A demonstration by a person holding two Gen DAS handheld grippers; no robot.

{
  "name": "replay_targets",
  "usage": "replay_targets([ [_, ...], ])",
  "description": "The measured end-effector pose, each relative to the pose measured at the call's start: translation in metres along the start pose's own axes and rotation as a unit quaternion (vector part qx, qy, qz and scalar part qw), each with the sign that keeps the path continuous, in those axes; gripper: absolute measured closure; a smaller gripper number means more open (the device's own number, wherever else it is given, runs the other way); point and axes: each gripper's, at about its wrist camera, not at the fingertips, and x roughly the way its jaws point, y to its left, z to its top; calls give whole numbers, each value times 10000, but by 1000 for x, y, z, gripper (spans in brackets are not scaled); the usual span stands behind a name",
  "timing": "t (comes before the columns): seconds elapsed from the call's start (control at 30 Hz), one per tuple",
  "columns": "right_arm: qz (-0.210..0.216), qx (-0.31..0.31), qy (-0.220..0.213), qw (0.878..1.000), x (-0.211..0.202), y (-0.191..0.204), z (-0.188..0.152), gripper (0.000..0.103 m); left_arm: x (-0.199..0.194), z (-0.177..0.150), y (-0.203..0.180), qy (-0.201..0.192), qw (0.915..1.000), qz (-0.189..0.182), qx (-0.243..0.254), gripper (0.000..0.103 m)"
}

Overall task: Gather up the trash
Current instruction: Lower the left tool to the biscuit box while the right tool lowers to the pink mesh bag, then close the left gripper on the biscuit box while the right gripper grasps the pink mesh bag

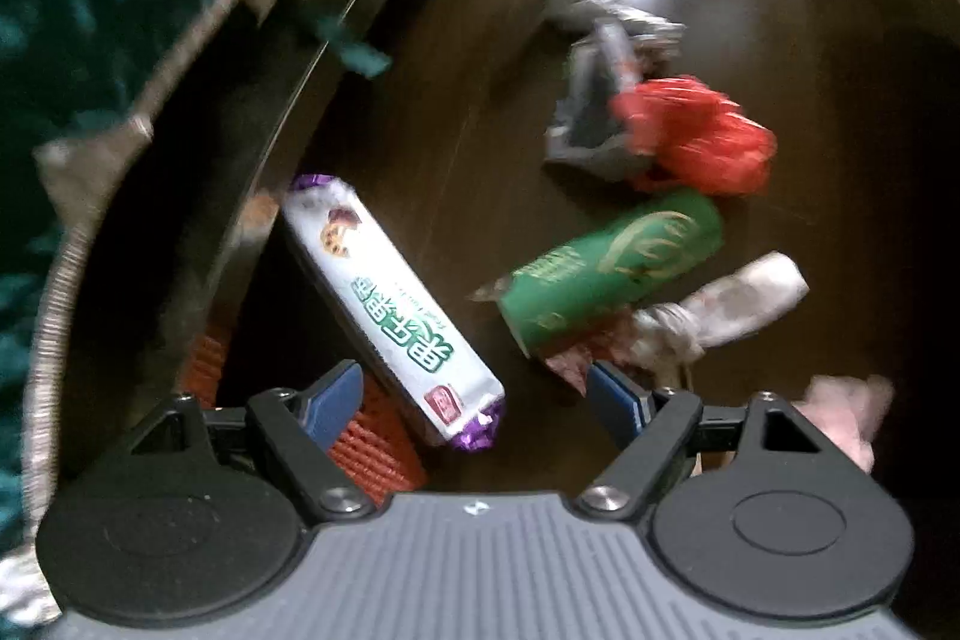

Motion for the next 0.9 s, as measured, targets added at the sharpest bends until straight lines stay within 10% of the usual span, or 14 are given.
replay_targets([
  [0.4, -218, 59, 425, 9988, 86, 1, -11, 9, 75, 25, 27, 368, 9979, 209, -490, 22],
  [0.53, -359, 71, 609, 9975, 101, 2, -21, 23, 85, 23, 35, 502, 9975, 91, -489, 47],
  [0.9, -504, 352, 588, 9964, 88, -2, -23, 81, 69, 16, 44, 347, 9980, -160, -509, 70],
])
